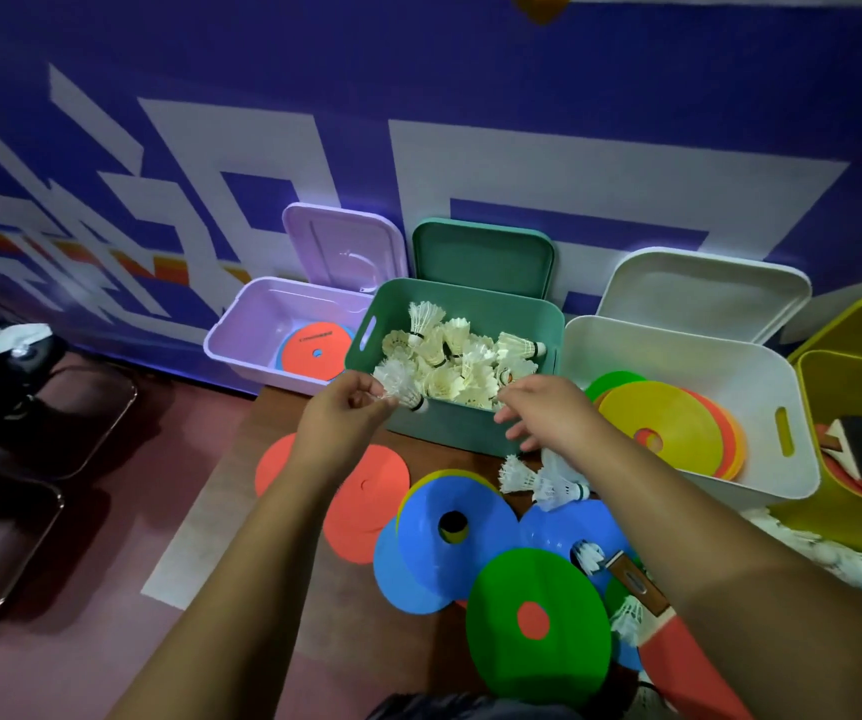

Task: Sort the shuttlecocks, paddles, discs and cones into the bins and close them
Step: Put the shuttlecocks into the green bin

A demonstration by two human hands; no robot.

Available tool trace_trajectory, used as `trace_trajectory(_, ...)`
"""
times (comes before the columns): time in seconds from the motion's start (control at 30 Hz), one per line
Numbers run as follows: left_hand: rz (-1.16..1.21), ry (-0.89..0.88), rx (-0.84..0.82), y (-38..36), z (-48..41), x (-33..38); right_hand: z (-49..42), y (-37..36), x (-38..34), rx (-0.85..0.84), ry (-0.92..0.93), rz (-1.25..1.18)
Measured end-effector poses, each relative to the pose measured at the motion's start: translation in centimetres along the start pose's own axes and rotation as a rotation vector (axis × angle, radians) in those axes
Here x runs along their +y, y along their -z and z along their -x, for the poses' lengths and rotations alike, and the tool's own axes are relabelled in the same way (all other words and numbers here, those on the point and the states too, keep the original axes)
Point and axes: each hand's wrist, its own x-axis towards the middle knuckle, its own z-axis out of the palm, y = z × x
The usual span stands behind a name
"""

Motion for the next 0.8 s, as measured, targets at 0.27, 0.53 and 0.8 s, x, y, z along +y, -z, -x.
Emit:
trace_trajectory(0.27, 0.005, -0.094, -0.063, -3.8, -6.1, 4.5, 0.3, 1.5, 1.0, 0.072, -0.007, -0.012)
trace_trajectory(0.53, -0.067, -0.056, -0.149, -8.8, -10.0, 7.9, 1.0, 3.1, 1.5, 0.114, -0.013, -0.078)
trace_trajectory(0.8, 0.044, 0.098, -0.24, -8.9, -5.5, 4.1, 2.3, 3.8, 3.5, 0.168, -0.049, -0.127)
